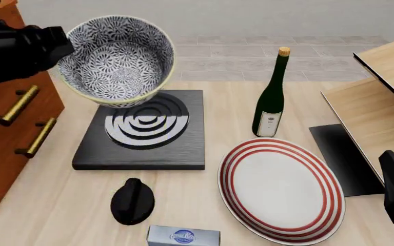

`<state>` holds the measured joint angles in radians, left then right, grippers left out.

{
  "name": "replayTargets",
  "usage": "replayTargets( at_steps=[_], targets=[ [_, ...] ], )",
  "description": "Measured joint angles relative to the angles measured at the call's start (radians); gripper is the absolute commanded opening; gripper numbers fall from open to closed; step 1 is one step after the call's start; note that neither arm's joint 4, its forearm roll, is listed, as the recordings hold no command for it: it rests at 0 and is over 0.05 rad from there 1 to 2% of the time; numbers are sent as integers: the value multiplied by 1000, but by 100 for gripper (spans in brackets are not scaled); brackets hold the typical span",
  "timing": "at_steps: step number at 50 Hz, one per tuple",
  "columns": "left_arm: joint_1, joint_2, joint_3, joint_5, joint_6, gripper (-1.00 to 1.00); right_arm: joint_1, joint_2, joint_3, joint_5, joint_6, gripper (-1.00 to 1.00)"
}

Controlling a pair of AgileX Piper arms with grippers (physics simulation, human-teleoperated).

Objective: Put the bowl on the stove.

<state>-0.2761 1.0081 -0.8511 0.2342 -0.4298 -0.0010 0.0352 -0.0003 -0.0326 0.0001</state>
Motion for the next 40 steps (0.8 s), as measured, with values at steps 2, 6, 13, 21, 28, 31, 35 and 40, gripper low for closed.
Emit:
replayTargets(
  at_steps=[2,6,13,21,28,31,35,40],
  targets=[
    [-6,2,6,-5,2,-100,0,0,0,0,0,100],
    [-17,2,17,-13,7,-100,0,0,0,0,0,100],
    [-36,-3,32,-17,14,-100,0,0,0,0,0,100],
    [-44,1,42,-25,13,-100,0,0,0,0,0,100],
    [-47,10,50,-33,9,-100,0,0,0,0,0,100],
    [-48,15,53,-37,7,-100,0,0,0,0,0,100],
    [-48,26,56,-45,4,-100,0,0,0,0,0,100],
    [-48,44,63,-59,0,-100,0,0,0,0,0,100]
  ],
)
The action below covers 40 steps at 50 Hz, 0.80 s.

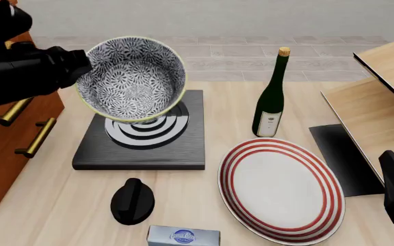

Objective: Put the bowl on the stove.

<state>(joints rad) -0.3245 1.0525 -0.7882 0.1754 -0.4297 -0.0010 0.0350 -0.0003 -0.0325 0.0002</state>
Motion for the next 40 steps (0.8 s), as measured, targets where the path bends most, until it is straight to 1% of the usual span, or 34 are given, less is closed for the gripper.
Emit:
replayTargets(
  at_steps=[22,40],
  targets=[
    [4,86,29,-69,-24,-100,0,0,0,0,0,100],
    [37,144,24,-119,-19,-100,0,0,0,0,0,100]
  ],
)
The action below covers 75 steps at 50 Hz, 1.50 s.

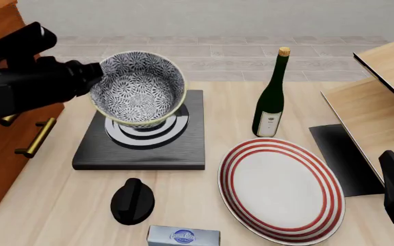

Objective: Put the bowl on the stove.

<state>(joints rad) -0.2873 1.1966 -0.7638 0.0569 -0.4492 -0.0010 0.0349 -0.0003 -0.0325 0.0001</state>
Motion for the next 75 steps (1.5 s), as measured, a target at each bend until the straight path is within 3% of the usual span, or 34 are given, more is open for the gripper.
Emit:
replayTargets(
  at_steps=[27,61,75],
  targets=[
    [43,72,-25,-41,-5,-100,0,0,0,0,0,100],
    [80,71,3,-139,117,-100,0,0,0,0,0,100],
    [67,87,14,-162,136,-100,0,0,0,0,0,100]
  ],
)
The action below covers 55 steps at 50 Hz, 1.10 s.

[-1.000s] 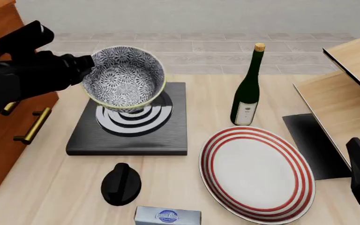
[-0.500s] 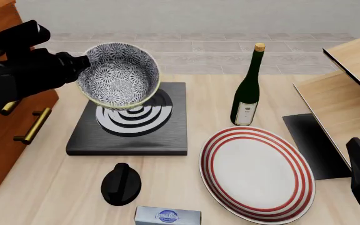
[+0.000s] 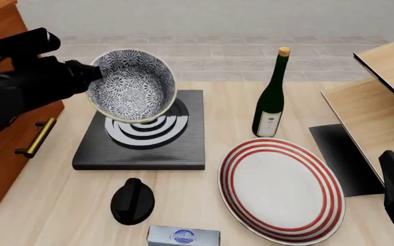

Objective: Put the bowl on the stove.

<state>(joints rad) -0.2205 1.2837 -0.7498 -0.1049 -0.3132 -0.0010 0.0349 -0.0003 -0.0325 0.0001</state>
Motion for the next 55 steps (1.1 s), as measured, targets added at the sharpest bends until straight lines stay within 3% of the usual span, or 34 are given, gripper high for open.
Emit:
replayTargets(
  at_steps=[55],
  targets=[
    [22,210,12,-144,-42,-100,0,0,0,0,0,100]
  ],
)
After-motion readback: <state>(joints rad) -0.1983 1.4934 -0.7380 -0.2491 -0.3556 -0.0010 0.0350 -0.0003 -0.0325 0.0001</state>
